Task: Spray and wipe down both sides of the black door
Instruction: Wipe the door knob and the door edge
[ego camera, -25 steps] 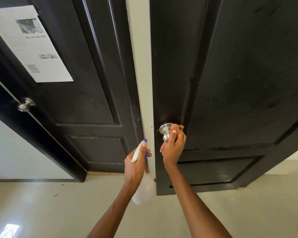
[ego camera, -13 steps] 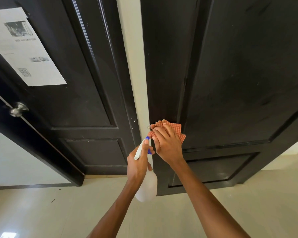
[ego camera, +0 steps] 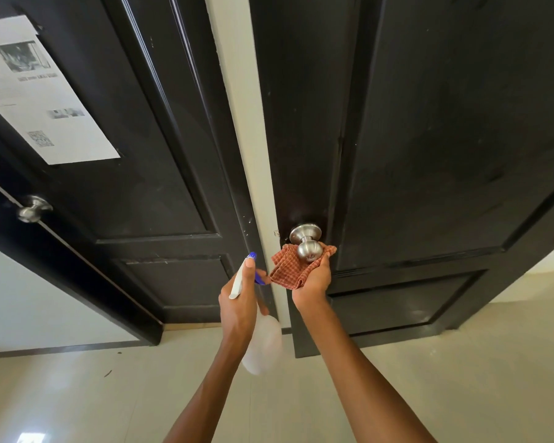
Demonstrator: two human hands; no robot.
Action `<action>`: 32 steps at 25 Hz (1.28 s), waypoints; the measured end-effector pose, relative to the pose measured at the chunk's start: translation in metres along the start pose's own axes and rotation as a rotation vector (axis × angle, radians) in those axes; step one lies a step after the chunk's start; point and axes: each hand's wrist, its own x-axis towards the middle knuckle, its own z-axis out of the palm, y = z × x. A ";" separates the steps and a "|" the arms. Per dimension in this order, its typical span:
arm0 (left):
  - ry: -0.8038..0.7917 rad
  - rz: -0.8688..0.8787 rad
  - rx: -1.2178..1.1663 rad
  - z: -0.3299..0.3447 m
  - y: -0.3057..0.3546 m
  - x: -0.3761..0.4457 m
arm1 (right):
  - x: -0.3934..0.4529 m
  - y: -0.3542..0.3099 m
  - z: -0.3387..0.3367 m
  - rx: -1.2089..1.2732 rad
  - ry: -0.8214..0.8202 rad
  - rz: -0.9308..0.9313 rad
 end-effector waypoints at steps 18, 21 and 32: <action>0.027 -0.015 0.010 -0.005 0.001 0.003 | -0.029 -0.006 -0.020 -0.612 0.003 -0.663; 0.007 -0.023 0.002 -0.001 0.003 0.004 | -0.014 -0.018 -0.049 -1.101 -0.305 -0.846; -0.040 -0.054 -0.029 0.017 0.014 0.009 | 0.020 -0.063 -0.047 -1.545 -0.431 -0.947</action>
